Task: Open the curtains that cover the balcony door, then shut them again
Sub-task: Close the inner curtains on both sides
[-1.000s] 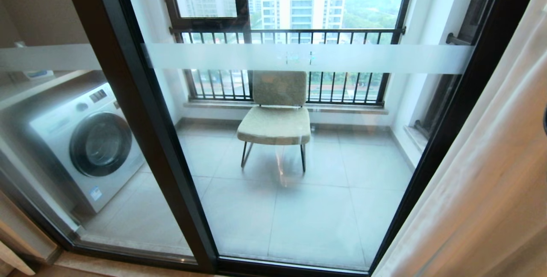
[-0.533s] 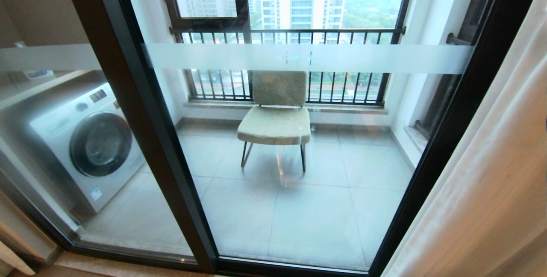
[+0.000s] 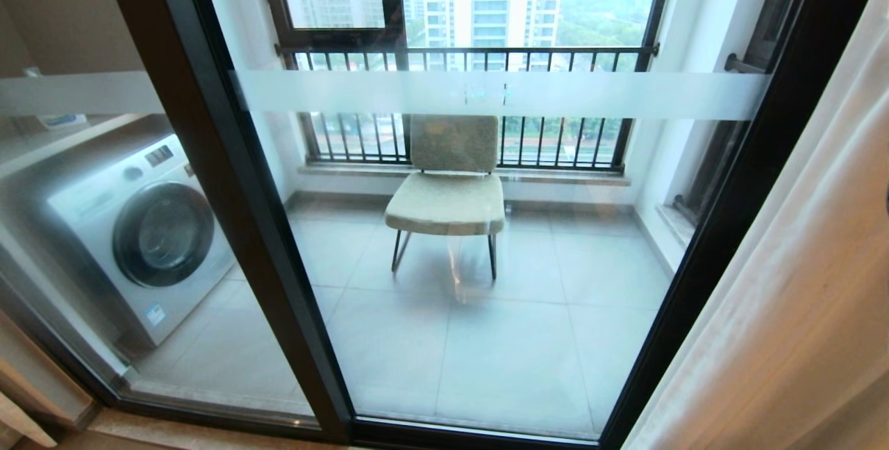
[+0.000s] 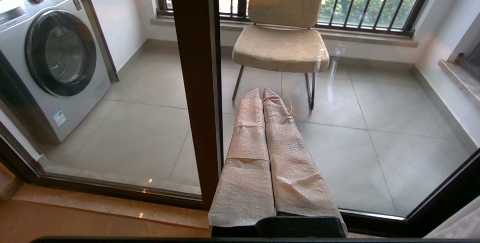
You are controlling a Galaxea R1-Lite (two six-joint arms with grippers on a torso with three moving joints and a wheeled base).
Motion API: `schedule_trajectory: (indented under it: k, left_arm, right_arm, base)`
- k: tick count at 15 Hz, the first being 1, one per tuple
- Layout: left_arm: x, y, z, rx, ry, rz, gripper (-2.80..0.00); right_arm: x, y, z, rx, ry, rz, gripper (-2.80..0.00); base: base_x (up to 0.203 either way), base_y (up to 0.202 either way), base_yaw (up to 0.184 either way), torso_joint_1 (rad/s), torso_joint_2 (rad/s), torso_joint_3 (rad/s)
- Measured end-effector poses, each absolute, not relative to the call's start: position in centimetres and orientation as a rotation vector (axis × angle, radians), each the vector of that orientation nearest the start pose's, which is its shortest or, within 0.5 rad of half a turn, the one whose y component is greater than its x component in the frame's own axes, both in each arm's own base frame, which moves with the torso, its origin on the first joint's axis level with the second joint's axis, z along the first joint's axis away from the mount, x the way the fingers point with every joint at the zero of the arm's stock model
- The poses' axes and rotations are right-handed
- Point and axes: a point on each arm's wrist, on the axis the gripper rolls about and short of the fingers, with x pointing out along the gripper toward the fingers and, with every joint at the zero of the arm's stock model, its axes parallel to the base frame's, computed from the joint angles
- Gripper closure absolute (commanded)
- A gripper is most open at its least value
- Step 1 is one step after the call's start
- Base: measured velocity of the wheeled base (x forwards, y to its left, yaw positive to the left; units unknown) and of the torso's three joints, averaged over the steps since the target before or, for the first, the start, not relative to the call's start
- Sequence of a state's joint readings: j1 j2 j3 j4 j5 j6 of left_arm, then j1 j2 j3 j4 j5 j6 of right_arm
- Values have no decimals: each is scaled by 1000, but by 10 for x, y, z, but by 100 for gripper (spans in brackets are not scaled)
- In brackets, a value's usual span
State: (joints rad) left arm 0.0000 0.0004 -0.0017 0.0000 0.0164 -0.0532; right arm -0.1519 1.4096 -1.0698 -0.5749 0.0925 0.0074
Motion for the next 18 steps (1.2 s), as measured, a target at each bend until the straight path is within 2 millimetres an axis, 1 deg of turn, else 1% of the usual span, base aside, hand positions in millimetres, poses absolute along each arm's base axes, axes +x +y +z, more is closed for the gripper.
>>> schedule_trajectory:
  k: [3, 12, 14, 18]
  left_arm:
    - [-23, 0, 76, -53, -1, 16, 0]
    - [-23, 0, 76, -53, -2, 16, 0]
    - [-23, 0, 76, -53, -2, 16, 0]
    - [-23, 0, 76, -53, -1, 16, 0]
  right_arm:
    - [239, -35, 333, -21, -235, -59, 0]
    - [246, -33, 332, -21, -230, -49, 0]
    - [249, -30, 333, -20, -230, -46, 0]
    - [254, -18, 333, -13, -226, -46, 0]
  base:
    - [3, 68, -6, 0, 2, 2]
    - [0, 192, 0, 3, 2, 2]
    - [0, 193, -1, 2, 2, 2]
    - [0, 181, -1, 3, 3, 4]
